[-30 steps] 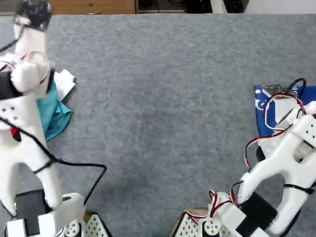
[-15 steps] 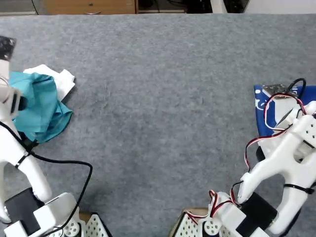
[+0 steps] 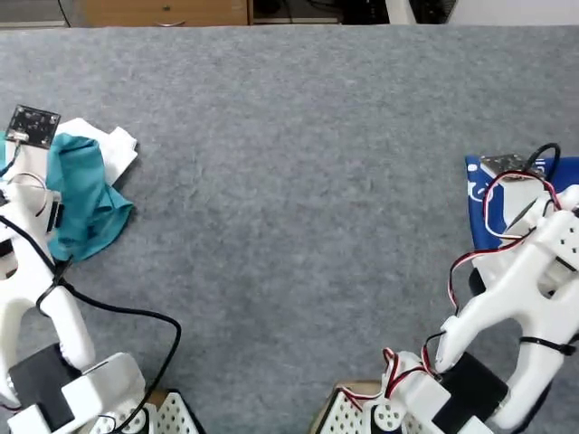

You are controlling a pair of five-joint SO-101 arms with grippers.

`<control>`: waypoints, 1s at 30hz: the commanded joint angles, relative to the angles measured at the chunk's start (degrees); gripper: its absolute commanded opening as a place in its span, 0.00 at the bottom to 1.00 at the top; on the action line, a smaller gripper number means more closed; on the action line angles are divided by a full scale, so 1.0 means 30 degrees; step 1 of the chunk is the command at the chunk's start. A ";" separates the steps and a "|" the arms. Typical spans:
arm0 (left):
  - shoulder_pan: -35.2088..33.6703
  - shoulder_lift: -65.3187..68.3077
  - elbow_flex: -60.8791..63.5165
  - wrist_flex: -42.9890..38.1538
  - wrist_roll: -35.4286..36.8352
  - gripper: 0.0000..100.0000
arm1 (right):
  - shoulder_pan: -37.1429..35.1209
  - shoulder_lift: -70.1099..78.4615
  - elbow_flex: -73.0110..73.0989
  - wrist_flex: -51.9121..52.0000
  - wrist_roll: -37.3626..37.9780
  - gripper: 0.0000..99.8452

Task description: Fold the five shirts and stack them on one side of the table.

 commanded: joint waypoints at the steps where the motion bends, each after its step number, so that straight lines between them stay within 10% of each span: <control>1: 0.0615 -0.0396 -0.0850 0.0029 0.0059 0.03 | 0.0308 -0.1216 0.0044 0.0381 0.0059 0.00; 12: 0.5626 -0.6491 -0.7121 0.5890 0.7619 0.02 | 0.0249 -0.3941 0.1861 0.0322 0.0205 0.00; 30: 1.8608 -1.0799 -0.9377 0.4630 1.4066 0.02 | 0.0308 -1.0154 0.6198 0.0322 0.1788 0.00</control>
